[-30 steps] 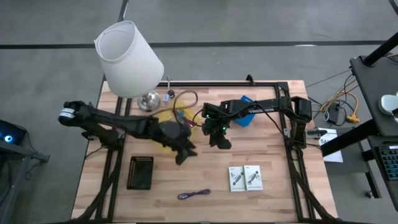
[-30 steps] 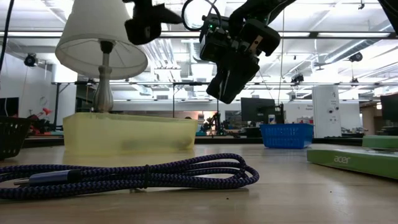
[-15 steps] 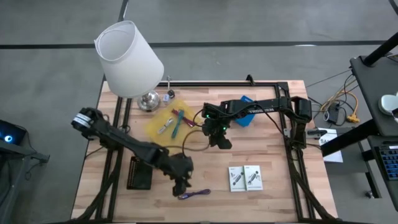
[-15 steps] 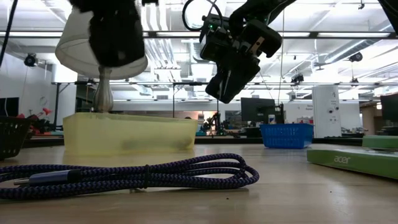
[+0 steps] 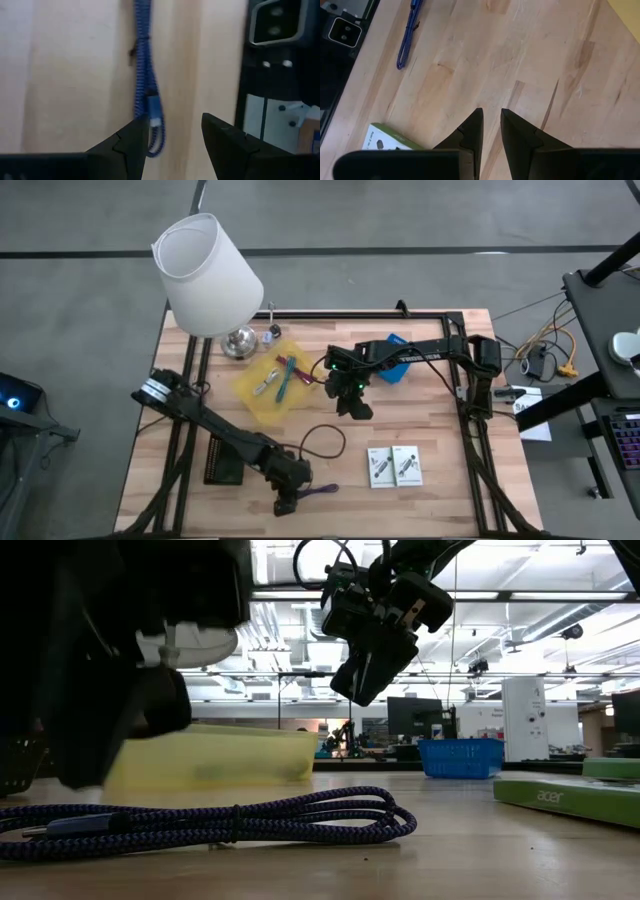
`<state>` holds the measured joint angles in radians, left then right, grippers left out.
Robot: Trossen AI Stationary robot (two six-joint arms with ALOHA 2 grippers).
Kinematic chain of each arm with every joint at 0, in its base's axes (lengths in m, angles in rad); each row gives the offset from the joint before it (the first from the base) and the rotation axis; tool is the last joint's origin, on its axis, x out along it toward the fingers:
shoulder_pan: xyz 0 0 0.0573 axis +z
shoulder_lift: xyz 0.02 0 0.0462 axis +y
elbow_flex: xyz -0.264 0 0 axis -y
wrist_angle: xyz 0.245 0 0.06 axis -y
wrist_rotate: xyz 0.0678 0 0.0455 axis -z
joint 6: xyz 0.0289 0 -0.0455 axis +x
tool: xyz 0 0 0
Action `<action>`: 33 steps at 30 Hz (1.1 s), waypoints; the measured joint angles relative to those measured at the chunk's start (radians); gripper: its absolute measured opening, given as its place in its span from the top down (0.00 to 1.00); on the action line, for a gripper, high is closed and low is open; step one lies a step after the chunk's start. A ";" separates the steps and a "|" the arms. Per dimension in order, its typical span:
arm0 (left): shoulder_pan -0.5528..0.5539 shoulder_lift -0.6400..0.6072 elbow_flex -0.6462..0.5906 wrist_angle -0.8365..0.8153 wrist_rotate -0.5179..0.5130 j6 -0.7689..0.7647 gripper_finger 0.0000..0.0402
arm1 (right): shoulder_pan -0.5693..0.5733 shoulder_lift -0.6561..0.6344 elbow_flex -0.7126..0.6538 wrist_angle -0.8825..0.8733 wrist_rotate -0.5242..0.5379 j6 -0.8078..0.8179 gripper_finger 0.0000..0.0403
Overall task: Pick and place items into bin
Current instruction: Put the blue charger cable into the yellow bin
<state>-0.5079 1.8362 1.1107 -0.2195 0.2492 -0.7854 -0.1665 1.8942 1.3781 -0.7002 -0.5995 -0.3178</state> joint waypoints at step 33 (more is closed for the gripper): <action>0.000 0.045 -0.016 0.003 -0.046 -0.044 0.74 | 0.000 0.000 0.000 0.002 0.000 0.003 0.86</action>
<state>-0.5079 1.8811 1.0943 -0.2167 0.2030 -0.8291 -0.1665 1.8942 1.3781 -0.6983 -0.5995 -0.3149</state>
